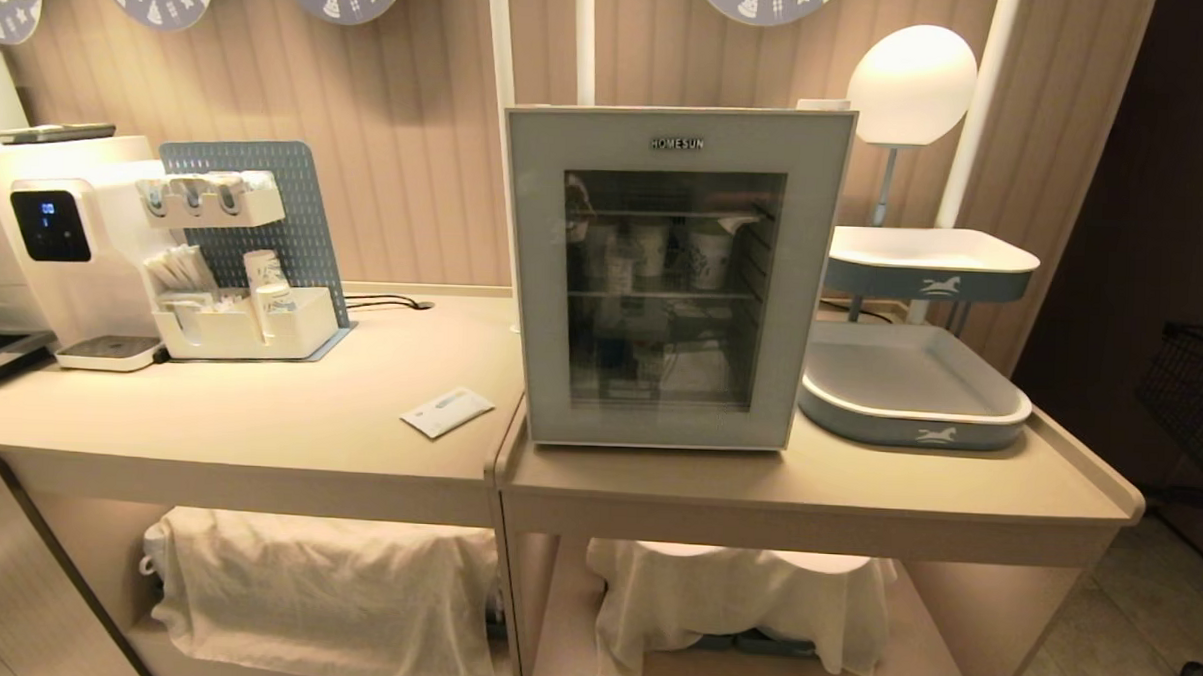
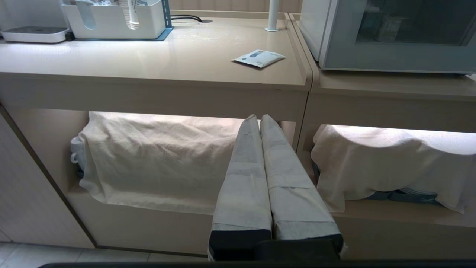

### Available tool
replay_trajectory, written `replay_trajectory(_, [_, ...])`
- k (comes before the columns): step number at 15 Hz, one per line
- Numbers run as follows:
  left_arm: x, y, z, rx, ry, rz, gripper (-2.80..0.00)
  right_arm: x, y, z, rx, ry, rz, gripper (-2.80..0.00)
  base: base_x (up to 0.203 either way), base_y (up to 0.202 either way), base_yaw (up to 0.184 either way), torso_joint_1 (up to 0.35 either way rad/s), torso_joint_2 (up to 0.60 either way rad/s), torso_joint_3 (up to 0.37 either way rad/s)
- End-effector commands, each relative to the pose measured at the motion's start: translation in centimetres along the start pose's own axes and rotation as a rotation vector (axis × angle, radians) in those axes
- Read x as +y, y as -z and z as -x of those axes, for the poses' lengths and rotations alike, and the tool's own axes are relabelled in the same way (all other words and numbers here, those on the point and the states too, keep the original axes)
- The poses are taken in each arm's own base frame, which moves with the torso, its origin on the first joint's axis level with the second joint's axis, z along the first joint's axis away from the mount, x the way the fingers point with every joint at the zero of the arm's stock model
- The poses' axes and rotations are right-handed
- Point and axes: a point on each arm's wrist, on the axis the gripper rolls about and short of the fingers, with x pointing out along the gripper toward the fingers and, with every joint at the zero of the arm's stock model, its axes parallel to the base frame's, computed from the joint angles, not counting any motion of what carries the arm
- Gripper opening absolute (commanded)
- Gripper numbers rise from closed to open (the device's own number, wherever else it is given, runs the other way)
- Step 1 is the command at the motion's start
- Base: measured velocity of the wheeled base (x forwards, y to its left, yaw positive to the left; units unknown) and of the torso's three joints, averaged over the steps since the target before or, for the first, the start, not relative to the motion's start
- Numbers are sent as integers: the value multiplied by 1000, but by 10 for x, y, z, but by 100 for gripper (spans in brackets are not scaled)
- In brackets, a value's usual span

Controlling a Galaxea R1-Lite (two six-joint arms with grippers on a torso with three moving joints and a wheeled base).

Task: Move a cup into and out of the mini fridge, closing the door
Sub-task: Open the freezer door

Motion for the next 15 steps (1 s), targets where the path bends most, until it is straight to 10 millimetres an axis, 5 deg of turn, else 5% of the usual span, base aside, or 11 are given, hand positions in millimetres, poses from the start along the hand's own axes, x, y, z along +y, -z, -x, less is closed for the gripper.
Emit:
replay_trajectory(1, [0,1,0,9,-3,-16,-280,0,1,0,2,0,14,-280,0,0,0,0,0,0])
replay_trajectory(7, [0,1,0,4,-1,-28,-280,0,0,0,6,1,-25,-280,0,0,0,0,0,0])
replay_trajectory(15, [0,1,0,4,-1,-25,-280,0,0,0,6,0,-25,-280,98,0,0,2,2,-1])
